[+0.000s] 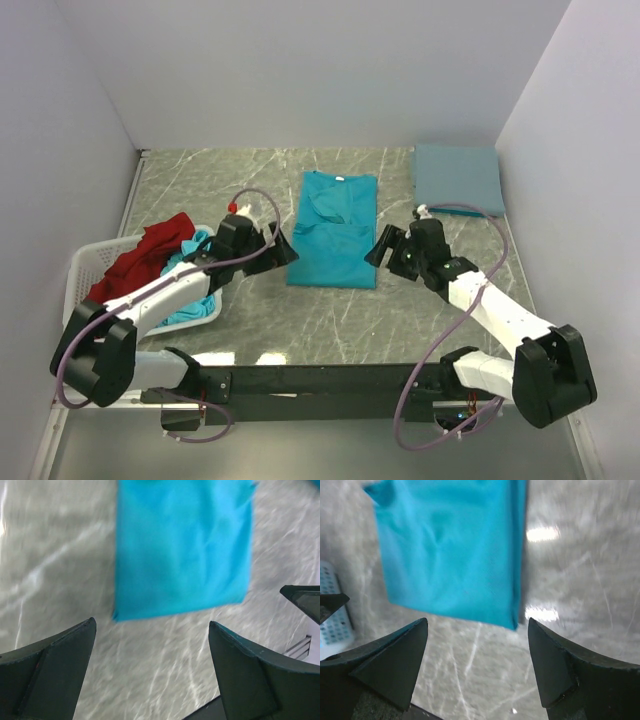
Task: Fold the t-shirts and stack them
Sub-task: Fold the tshirt
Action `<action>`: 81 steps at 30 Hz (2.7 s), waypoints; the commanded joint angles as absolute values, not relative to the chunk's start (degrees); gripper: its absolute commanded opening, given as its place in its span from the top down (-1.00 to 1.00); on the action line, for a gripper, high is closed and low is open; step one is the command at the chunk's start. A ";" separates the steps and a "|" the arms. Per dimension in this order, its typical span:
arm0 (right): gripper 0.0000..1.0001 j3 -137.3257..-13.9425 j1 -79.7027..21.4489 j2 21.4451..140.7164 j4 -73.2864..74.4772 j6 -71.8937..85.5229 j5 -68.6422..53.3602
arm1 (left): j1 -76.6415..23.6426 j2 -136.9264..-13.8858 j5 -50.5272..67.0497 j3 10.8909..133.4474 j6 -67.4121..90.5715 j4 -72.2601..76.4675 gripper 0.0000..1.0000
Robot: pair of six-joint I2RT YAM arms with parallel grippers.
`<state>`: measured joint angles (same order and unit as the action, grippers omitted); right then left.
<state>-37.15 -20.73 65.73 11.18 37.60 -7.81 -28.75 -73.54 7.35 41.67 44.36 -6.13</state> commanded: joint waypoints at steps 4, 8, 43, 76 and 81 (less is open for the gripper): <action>-0.70 -32.52 -21.27 67.40 6.95 41.04 -10.46 | -28.74 -71.45 11.42 33.32 49.21 4.99 -0.99; -0.59 -31.38 -21.36 70.22 4.49 42.19 -11.25 | -28.74 -74.78 11.16 31.99 49.22 6.76 -0.93; 0.87 -30.68 -21.71 80.16 4.13 42.45 -12.83 | -28.74 -89.57 15.64 33.06 48.87 10.90 0.99; 1.00 -42.25 -40.88 45.42 40.69 43.17 -0.09 | -45.26 -37.87 -2.52 31.11 55.73 -18.83 0.99; 1.00 -46.84 -34.20 51.49 36.74 37.27 -3.41 | -43.95 -46.65 -9.66 37.60 52.48 -13.89 0.99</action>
<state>-43.86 -37.19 48.84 38.37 42.72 -4.47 -44.93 -43.53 -2.13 32.62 56.16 -20.16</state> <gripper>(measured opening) 0.008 0.015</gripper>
